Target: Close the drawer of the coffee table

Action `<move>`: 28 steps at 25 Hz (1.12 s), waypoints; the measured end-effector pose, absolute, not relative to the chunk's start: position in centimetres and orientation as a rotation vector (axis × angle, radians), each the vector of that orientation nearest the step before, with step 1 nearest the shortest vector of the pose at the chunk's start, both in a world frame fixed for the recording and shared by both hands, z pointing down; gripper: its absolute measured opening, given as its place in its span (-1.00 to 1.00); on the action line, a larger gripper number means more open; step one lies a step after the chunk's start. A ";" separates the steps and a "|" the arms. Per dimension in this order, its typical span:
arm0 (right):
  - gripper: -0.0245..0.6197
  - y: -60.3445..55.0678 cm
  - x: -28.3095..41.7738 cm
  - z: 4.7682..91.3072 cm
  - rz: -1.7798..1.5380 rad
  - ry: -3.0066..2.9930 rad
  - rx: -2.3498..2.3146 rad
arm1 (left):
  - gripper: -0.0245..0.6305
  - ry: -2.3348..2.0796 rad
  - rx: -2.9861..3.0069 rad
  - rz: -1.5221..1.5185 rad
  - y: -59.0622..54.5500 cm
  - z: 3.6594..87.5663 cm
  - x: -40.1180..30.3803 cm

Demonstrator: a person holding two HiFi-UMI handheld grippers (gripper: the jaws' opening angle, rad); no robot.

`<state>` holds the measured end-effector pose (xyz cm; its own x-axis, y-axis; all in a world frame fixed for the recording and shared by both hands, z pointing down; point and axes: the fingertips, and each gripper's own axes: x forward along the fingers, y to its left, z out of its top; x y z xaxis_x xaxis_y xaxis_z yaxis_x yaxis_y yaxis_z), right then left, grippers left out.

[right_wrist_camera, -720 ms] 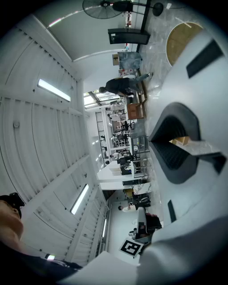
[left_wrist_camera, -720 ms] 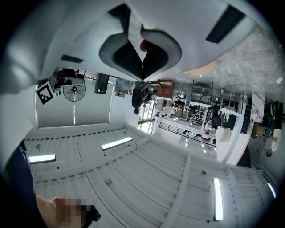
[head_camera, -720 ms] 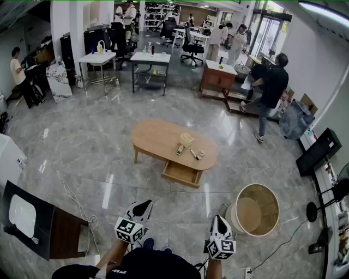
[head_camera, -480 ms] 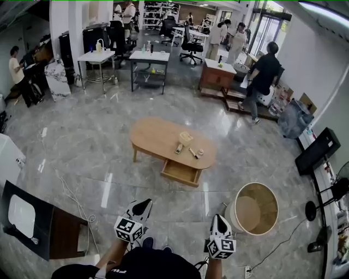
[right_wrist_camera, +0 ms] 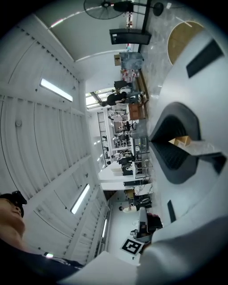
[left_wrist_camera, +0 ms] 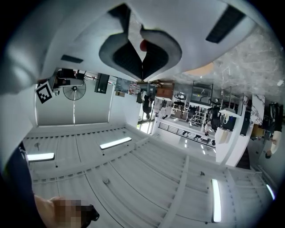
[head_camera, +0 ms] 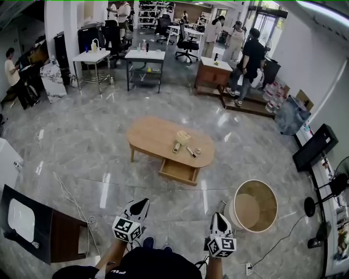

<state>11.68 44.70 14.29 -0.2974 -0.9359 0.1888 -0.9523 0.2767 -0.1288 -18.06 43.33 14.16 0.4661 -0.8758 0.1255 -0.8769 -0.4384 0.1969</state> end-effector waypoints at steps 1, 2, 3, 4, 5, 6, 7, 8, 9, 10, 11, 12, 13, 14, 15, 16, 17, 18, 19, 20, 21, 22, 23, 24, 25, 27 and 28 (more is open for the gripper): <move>-0.84 44.7 11.7 14.3 0.348 -2.453 1.825 | -0.85 -1.511 2.479 -0.004 43.3 14.1 -18.2; -0.84 44.6 11.8 14.3 0.356 -2.450 1.834 | -0.85 -1.513 2.475 -0.008 43.3 14.1 -18.4; -0.84 44.5 11.8 14.3 0.358 -2.440 1.842 | -0.85 -1.518 2.473 -0.006 43.2 14.1 -18.6; -0.84 44.4 11.8 14.4 0.354 -2.424 1.853 | -0.85 -1.519 2.473 -0.003 43.2 14.2 -18.8; -0.84 44.3 11.7 14.5 0.345 -2.405 1.865 | -0.85 -1.515 2.476 -0.002 43.1 14.2 -19.0; -0.84 44.2 11.6 14.5 0.333 -2.392 1.878 | -0.85 -1.507 2.481 -0.002 43.0 14.3 -19.1; -0.85 44.2 11.5 14.4 0.326 -2.386 1.892 | -0.85 -1.500 2.487 0.000 43.0 14.3 -19.3; -0.84 44.1 11.3 14.3 0.327 -2.387 1.906 | -0.85 -1.495 2.491 0.003 43.0 14.4 -19.4; -0.84 44.1 11.2 14.2 0.334 -2.392 1.917 | -0.85 -1.492 2.493 0.005 42.9 14.4 -19.6; -0.84 44.0 11.0 14.1 0.343 -2.397 1.923 | -0.85 -1.490 2.495 0.006 42.9 14.5 -19.7; -0.84 43.8 10.8 14.1 0.351 -2.402 1.924 | -0.85 -1.488 2.495 0.006 42.8 14.5 -19.9; -0.84 43.7 10.5 14.1 0.358 -2.406 1.918 | -0.85 -1.487 2.496 0.005 42.6 14.5 -20.1; -0.84 43.5 10.2 14.2 0.363 -2.410 1.911 | -0.85 -1.485 2.497 0.005 42.5 14.6 -20.3; -0.84 43.4 9.9 14.3 0.367 -2.410 1.906 | -0.85 -1.481 2.499 0.005 42.4 14.7 -20.5; -0.84 43.4 9.6 14.4 0.371 -2.407 1.904 | -0.85 -1.475 2.504 0.006 42.3 14.7 -20.7; -0.84 43.4 9.3 14.4 0.375 -2.403 1.907 | -0.85 -1.468 2.509 0.006 42.2 14.7 -20.9; -0.84 43.3 9.0 14.5 0.380 -2.400 1.911 | -0.85 -1.461 2.515 0.007 42.1 14.7 -21.2; -0.84 43.3 8.7 14.5 0.385 -2.398 1.916 | -0.85 -1.455 2.521 0.007 42.0 14.7 -21.5; -0.84 43.2 8.4 14.5 0.388 -2.397 1.921 | -0.85 -1.451 2.526 0.007 41.9 14.6 -21.8; -0.84 43.0 8.2 14.5 0.388 -2.394 1.926 | -0.85 -1.448 2.530 0.006 41.7 14.6 -22.1; -0.84 43.0 7.9 14.5 0.385 -2.390 1.932 | -0.85 -1.446 2.531 0.005 41.6 14.7 -22.4; -0.84 42.9 7.8 14.5 0.381 -2.384 1.939 | -0.85 -1.442 2.530 0.002 41.5 14.8 -22.6; -0.84 42.9 7.7 14.5 0.379 -2.377 1.949 | -0.85 -1.437 2.529 0.000 41.5 15.0 -22.9; -0.84 43.0 7.6 14.5 0.378 -2.370 1.960 | -0.85 -1.431 2.528 0.000 41.4 15.3 -23.1; -0.84 43.1 7.5 14.5 0.379 -2.362 1.973 | -0.85 -1.424 2.530 0.002 41.3 15.5 -23.3; -0.84 43.2 7.3 14.5 0.382 -2.350 1.997 | -0.85 -1.408 2.537 0.008 41.0 15.8 -23.9; -0.84 43.4 7.0 14.5 0.382 -2.342 2.006 | -0.85 -1.400 2.541 0.009 40.8 15.8 -24.2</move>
<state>7.05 43.39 14.52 -0.1661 -0.9687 0.1845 -0.9771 0.1364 -0.1632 -24.22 40.83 15.84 0.5408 -0.8325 0.1202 -0.8340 -0.5120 0.2054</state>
